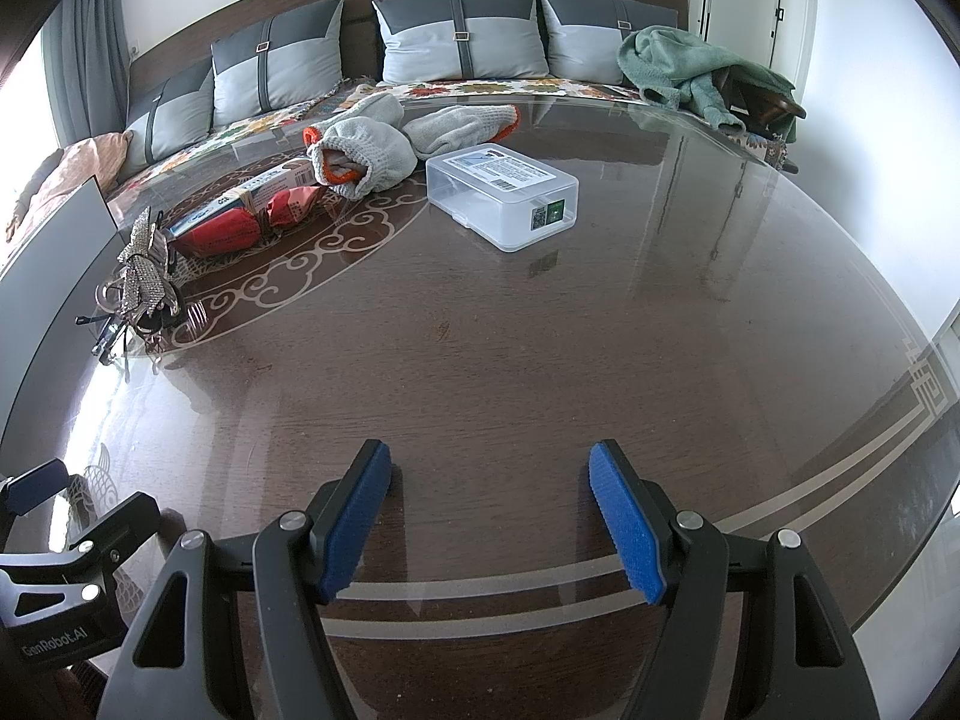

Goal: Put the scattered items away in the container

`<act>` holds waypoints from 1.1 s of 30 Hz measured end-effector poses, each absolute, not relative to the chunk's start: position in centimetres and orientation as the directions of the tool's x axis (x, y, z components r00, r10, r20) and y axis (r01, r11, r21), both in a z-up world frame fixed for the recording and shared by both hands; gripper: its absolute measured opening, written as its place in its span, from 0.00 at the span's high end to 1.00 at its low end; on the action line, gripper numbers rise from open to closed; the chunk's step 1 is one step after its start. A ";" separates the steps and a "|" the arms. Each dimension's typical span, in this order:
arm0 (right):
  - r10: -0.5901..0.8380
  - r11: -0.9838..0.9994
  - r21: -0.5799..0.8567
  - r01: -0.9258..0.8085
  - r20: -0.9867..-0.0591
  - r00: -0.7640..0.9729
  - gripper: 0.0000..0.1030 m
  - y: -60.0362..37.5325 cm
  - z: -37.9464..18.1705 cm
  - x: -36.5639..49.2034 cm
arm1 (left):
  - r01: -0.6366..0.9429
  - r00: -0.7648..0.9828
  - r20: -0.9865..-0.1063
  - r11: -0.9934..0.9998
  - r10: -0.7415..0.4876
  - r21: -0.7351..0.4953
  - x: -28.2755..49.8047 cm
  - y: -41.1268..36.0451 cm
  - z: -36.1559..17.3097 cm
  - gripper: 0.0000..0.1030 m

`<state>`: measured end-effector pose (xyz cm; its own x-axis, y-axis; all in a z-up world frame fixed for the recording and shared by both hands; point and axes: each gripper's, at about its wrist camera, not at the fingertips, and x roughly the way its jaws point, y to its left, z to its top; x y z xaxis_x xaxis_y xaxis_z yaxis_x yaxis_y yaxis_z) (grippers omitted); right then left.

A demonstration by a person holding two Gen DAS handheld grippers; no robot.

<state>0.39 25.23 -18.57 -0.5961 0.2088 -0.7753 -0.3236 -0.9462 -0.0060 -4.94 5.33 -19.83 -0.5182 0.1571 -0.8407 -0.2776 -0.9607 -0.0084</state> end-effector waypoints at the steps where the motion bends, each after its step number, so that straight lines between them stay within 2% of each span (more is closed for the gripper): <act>1: 0.209 -0.946 -0.006 -0.324 -0.775 -0.596 0.32 25.2 -18.6 0.4 | -0.277 -0.518 -0.840 -0.961 0.157 -0.009 -4.9 5.3 -19.8 0.00; 26: 0.202 -0.947 -0.003 -0.321 -0.782 -0.590 0.32 25.2 -18.5 0.2 | -0.272 -0.519 -0.841 -0.962 0.153 -0.007 -4.6 5.4 -20.0 0.00; 30: 0.075 -0.959 0.123 -0.255 -0.759 -0.647 0.32 26.5 -18.0 -0.6 | -0.270 -0.535 -0.830 -0.963 0.155 -0.007 -4.6 5.6 -20.2 0.00; 33: 0.070 -0.977 0.090 -0.192 -0.715 -0.695 0.32 27.7 -16.7 -3.0 | -0.269 -0.550 -0.820 -0.963 0.159 -0.006 -4.4 5.7 -20.4 0.00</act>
<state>-2.98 27.74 -16.71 -0.6953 0.0704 -0.7152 -0.1919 -0.9772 0.0904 -4.38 5.67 -20.35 -0.5500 0.1594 -0.8198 -0.2694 -0.9630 -0.0065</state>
